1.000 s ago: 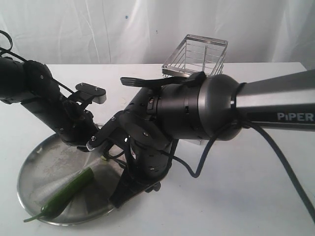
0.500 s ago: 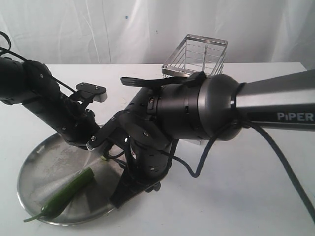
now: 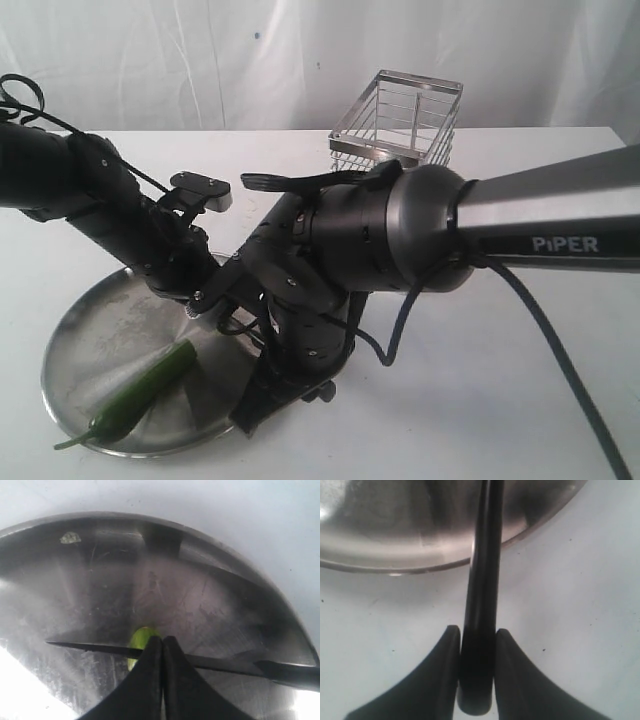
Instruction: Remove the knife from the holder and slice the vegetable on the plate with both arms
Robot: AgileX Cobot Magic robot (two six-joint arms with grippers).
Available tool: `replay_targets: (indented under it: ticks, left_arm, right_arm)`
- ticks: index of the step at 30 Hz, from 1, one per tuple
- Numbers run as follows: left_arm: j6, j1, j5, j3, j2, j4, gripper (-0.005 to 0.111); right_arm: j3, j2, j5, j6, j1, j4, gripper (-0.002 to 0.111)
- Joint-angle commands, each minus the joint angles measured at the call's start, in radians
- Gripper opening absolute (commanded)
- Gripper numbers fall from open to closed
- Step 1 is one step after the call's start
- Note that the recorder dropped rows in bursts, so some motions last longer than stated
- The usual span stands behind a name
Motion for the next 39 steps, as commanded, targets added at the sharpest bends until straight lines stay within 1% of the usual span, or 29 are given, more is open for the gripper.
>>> replay_targets:
  ticks: [1,6,26,33,39]
  left_arm:
    - [0.014,-0.017,0.021,0.012,0.036,-0.007,0.0]
    - [0.014,-0.017,0.019,0.012,0.048,-0.007,0.0]
    - [0.027,-0.017,0.001,0.01,0.08,-0.002,0.0]
    - [0.027,-0.017,0.001,0.01,0.08,-0.002,0.0]
    - [0.027,-0.017,0.001,0.01,0.08,-0.002,0.0]
  right_arm:
    - [-0.009,-0.013,-0.002,-0.018,-0.024,0.051,0.0]
    - [-0.009,-0.013,0.041,-0.054,-0.039,0.067,0.0]
    - [-0.009,-0.028,0.185,-0.152,-0.039,0.068,0.0]
    - [-0.009,-0.045,0.232,-0.16,-0.039,0.022,0.0]
    - [-0.009,-0.047,0.246,-0.176,-0.039,0.029,0.0]
